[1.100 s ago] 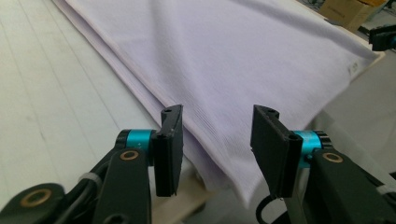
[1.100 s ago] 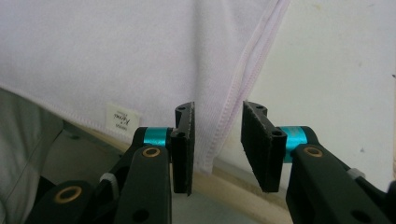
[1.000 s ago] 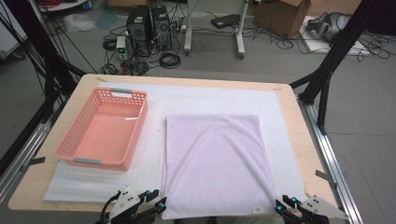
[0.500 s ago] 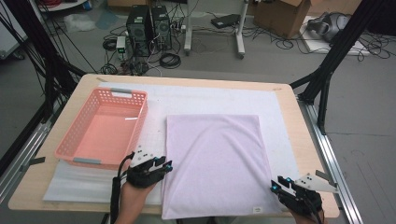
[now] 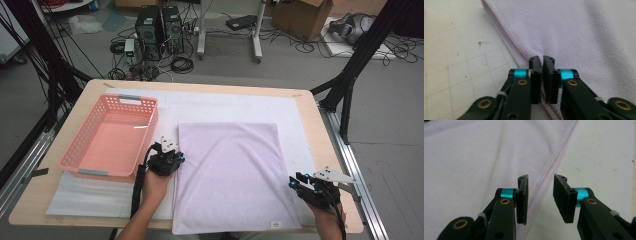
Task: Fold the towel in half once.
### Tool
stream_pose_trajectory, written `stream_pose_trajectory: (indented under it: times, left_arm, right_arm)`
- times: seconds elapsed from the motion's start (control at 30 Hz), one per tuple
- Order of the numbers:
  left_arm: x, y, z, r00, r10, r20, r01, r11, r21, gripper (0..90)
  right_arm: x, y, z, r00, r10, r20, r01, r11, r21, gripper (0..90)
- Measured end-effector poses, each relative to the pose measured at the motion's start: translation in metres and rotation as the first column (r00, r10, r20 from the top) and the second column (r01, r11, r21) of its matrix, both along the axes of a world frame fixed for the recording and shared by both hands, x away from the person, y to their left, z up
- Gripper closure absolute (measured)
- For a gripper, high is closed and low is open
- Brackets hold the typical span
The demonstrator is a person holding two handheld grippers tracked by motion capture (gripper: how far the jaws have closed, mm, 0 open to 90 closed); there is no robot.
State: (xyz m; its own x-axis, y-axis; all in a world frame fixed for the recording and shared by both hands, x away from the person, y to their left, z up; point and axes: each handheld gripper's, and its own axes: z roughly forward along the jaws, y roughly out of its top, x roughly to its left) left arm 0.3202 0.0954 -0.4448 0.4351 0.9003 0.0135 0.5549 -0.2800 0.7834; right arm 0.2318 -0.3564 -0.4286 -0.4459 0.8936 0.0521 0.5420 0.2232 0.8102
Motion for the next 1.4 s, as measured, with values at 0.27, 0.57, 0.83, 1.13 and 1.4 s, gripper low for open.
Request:
stream_pose_trajectory:
  times: [0.27, 0.57, 0.83, 1.13, 1.4]
  left_arm:
    - [0.003, 0.011, 0.0, 0.9987, 0.031, -0.04, -0.034, 0.9963, -0.079, 62.8]
    - [0.01, 0.015, -0.003, 0.9998, -0.003, -0.018, -0.001, 0.982, -0.189, 47.8]
    - [0.018, 0.018, -0.006, 0.9985, 0.012, -0.052, -0.023, 0.9771, -0.211, 48.6]
    - [0.043, 0.013, -0.002, 0.998, 0.052, -0.036, -0.058, 0.9802, -0.189, 46.3]
    - [0.077, 0.016, -0.002, 0.9937, 0.111, -0.015, -0.112, 0.9766, -0.184, 47.0]
  right_arm:
    - [0.025, -0.004, -0.003, 0.9991, -0.036, -0.02, 0.037, 0.9993, 0.012, 61.9]
    - [0.084, 0.018, -0.018, 0.9924, -0.064, -0.105, 0.063, 0.998, -0.008, 82.4]
    - [0.076, 0.012, -0.017, 0.9866, -0.139, -0.085, 0.133, 0.9885, -0.072, 85.4]
    - [0.087, -0.005, -0.008, 0.9922, -0.113, -0.053, 0.116, 0.992, 0.051, 63.6]
    - [0.128, -0.007, -0.004, 0.995, -0.072, -0.069, 0.074, 0.997, 0.022, 57.1]
